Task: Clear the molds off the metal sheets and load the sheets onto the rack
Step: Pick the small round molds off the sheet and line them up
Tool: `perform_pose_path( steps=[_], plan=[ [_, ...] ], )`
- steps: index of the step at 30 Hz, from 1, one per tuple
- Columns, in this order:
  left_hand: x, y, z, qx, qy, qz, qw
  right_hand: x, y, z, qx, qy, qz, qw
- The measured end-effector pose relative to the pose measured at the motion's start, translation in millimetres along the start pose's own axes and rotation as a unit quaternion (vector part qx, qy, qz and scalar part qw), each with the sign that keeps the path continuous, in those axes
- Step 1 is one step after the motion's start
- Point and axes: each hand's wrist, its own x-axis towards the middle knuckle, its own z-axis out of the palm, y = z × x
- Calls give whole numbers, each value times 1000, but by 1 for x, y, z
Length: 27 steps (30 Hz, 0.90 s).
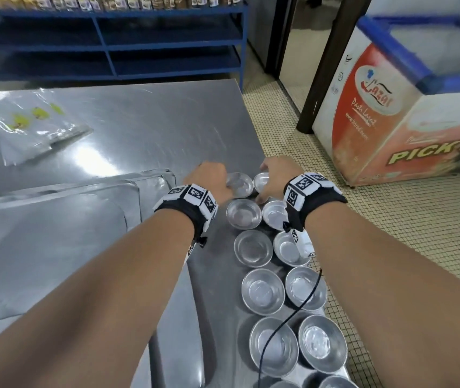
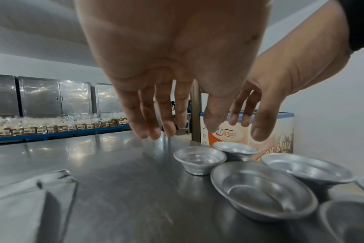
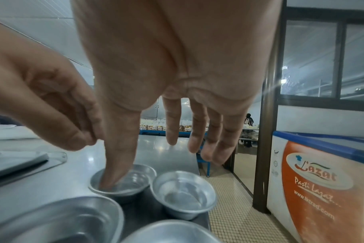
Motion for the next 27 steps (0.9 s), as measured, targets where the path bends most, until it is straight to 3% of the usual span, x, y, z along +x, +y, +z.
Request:
perform_pose_path(
  steps=[6, 12, 20, 27],
  plan=[
    [-75, -31, -41, 13, -23, 8, 1000, -84, -56, -18, -5, 14, 6, 1000],
    [-191, -79, -80, -4, -15, 24, 1000, -190, -138, -15, -19, 21, 8, 1000],
    [-347, -164, -106, -40, -13, -31, 999, -322, -244, 49, 17, -27, -38, 999],
    [-458, -234, -91, -64, -7, -100, 993, -399, -328, 104, 24, -67, -124, 990]
  ],
)
